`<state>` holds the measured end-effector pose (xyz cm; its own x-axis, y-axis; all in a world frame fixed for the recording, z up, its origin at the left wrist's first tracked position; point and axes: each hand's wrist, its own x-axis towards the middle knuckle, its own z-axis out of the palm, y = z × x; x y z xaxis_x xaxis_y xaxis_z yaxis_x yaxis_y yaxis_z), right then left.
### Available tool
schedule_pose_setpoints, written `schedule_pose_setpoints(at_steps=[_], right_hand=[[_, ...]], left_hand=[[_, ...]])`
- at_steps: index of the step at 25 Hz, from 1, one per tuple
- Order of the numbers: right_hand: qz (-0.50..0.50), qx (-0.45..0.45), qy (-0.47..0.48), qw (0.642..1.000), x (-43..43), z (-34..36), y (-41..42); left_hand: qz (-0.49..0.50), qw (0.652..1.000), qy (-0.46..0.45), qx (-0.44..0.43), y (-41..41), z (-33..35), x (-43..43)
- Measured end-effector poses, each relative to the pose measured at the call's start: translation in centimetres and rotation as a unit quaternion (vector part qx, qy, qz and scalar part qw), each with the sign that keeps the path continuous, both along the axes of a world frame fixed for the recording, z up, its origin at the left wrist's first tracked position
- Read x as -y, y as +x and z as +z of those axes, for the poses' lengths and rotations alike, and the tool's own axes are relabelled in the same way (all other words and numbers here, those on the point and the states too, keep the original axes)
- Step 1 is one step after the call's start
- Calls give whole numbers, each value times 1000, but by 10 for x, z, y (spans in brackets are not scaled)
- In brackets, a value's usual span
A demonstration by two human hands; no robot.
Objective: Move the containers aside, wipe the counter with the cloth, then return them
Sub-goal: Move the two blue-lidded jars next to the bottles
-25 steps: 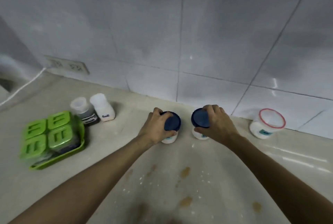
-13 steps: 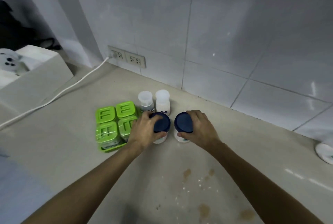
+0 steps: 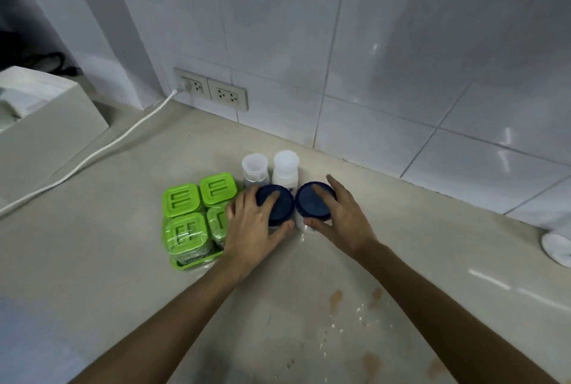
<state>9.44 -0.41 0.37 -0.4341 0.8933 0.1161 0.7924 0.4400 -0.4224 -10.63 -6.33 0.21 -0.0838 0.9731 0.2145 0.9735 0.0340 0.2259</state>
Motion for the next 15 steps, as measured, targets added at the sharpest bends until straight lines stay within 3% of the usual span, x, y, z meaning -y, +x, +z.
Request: schedule_pose_setpoints(at_steps=[5, 10, 15], right_hand=[[-65, -16, 57, 996, 50, -14, 75], [-159, -88, 2, 983, 113, -36, 184], [-253, -130, -28, 958, 169, -40, 298]], left_hand=[[-160, 982, 97, 4, 40, -10, 39], [-268, 957, 22, 109, 128, -34, 51], [-322, 938, -25, 127, 251, -37, 14]])
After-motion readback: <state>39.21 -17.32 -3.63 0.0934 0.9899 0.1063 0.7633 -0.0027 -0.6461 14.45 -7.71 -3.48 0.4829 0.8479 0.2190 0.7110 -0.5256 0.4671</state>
